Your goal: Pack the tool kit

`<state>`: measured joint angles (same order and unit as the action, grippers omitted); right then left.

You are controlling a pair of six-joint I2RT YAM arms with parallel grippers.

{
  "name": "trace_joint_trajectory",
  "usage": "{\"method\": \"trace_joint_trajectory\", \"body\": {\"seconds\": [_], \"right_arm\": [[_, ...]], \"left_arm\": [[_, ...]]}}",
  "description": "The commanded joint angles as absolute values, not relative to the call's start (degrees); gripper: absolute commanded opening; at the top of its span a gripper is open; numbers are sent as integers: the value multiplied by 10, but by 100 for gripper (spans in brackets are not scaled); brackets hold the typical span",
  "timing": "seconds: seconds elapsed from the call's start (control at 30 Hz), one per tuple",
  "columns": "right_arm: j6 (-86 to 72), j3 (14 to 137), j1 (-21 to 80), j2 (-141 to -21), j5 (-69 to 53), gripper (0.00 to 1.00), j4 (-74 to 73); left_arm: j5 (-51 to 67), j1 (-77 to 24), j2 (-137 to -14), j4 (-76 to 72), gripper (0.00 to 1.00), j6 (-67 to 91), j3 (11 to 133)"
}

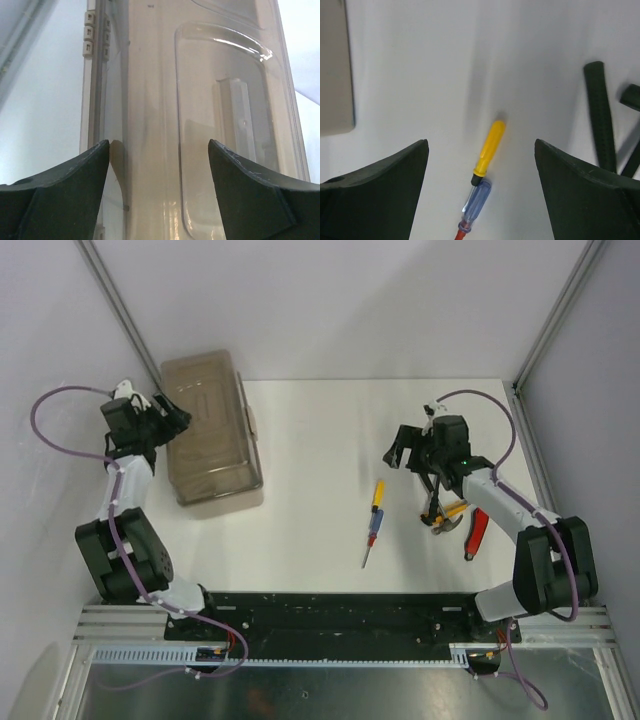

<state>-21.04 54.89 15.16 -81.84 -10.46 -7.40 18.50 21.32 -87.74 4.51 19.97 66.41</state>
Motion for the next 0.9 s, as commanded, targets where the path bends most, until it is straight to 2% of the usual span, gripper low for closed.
{"method": "trace_joint_trajectory", "body": {"seconds": [0.0, 0.33, 0.53, 0.67, 0.87], "right_arm": [[-223, 573, 178, -838, -118, 91, -23], [-300, 574, 227, -903, -167, 92, 107], [-495, 575, 231, -1020, -312, 89, 386], [-610, 590, 253, -1105, -355, 84, 561], [-622, 613, 280, -1140, -331, 83, 589]], "left_arm": [[234, 163, -848, 68, 80, 201, 598], [282, 137, -792, 43, 78, 181, 509], [306, 118, -773, 30, 75, 166, 479], [318, 93, -765, 27, 71, 165, 468], [314, 35, -747, 26, 66, 166, 431]]}}
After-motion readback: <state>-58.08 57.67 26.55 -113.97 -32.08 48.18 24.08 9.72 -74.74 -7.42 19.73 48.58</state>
